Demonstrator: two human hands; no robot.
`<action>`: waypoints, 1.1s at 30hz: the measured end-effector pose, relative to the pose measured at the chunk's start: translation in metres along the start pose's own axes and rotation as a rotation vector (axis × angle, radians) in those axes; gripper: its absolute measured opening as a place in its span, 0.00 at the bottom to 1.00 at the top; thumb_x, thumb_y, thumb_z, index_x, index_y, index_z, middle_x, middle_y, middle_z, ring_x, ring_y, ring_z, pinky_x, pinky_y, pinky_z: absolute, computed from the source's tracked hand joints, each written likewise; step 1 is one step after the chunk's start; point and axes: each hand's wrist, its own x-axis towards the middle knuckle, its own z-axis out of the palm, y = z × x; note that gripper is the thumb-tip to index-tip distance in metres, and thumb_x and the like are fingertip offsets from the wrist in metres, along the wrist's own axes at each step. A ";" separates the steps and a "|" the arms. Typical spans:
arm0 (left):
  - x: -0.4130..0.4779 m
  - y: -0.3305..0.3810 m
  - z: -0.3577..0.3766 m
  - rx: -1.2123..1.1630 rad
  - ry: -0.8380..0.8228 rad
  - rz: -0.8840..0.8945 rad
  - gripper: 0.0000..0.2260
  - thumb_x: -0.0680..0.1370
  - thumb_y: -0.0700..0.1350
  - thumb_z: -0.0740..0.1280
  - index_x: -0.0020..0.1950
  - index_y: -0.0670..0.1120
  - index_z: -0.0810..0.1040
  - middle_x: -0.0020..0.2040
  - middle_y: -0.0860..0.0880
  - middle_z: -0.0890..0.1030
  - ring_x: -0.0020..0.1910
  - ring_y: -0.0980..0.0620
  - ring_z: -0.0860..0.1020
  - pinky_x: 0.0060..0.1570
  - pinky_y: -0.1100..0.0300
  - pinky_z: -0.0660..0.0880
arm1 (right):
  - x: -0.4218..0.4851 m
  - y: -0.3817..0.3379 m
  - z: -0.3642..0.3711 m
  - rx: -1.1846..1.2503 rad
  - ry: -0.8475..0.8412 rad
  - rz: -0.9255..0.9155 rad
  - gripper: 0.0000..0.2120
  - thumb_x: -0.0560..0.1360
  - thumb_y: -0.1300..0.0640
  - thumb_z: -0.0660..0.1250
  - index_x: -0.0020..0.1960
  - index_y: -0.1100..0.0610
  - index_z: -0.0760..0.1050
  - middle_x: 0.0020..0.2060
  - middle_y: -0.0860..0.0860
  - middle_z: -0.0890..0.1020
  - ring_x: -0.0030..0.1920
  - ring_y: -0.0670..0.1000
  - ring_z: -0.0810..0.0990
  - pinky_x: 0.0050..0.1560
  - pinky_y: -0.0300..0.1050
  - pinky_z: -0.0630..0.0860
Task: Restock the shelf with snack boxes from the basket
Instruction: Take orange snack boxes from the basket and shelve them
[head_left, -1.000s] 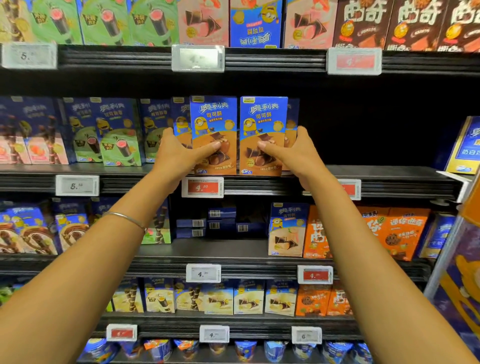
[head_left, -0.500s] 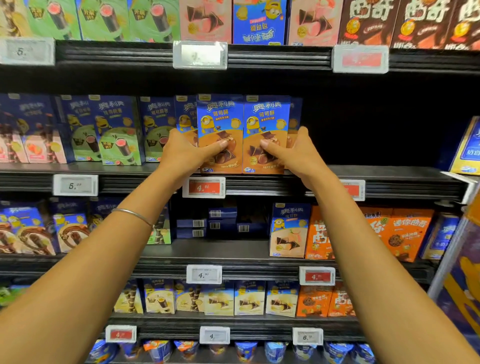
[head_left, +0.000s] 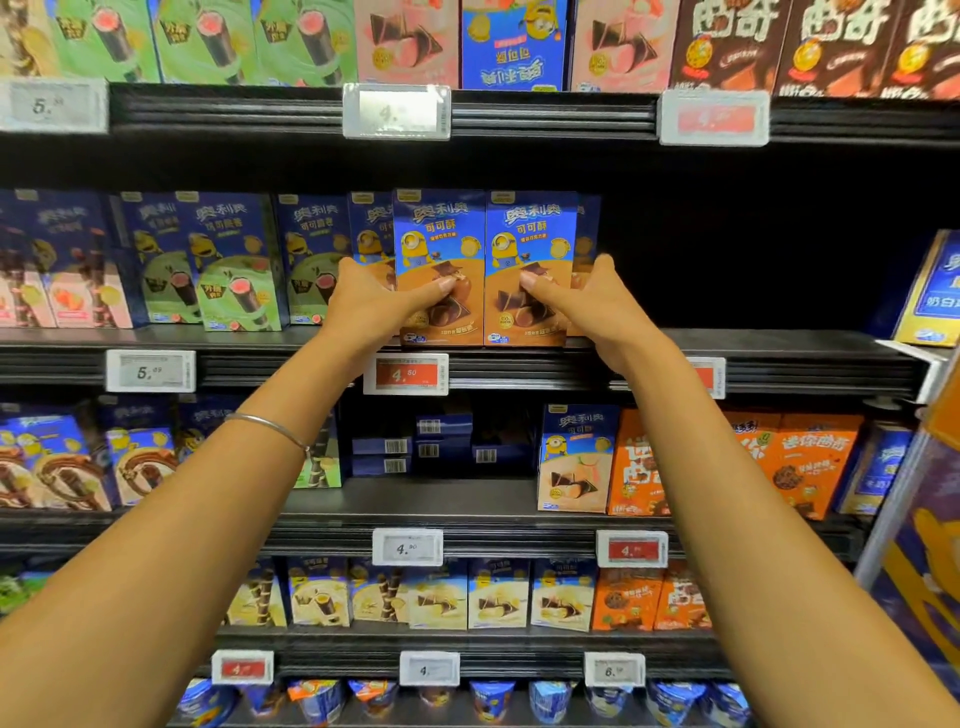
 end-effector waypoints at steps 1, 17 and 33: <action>0.000 0.000 0.000 -0.018 -0.009 -0.001 0.36 0.70 0.56 0.83 0.67 0.41 0.70 0.53 0.53 0.80 0.51 0.58 0.79 0.42 0.64 0.72 | 0.000 0.000 -0.001 0.032 -0.001 0.010 0.37 0.71 0.45 0.78 0.69 0.57 0.62 0.62 0.50 0.80 0.54 0.43 0.80 0.44 0.34 0.74; -0.078 -0.010 -0.031 -0.443 0.185 0.157 0.24 0.81 0.67 0.58 0.70 0.55 0.75 0.67 0.60 0.80 0.66 0.69 0.77 0.70 0.61 0.71 | -0.079 -0.002 -0.017 0.355 0.113 -0.089 0.48 0.71 0.41 0.75 0.81 0.57 0.56 0.78 0.53 0.66 0.76 0.48 0.67 0.71 0.41 0.68; -0.401 -0.370 0.021 -0.331 -0.190 -1.089 0.21 0.89 0.56 0.54 0.69 0.45 0.79 0.63 0.44 0.84 0.48 0.55 0.85 0.44 0.62 0.81 | -0.376 0.308 0.072 0.015 -0.173 0.903 0.16 0.81 0.60 0.67 0.57 0.75 0.74 0.55 0.74 0.77 0.60 0.72 0.76 0.62 0.63 0.73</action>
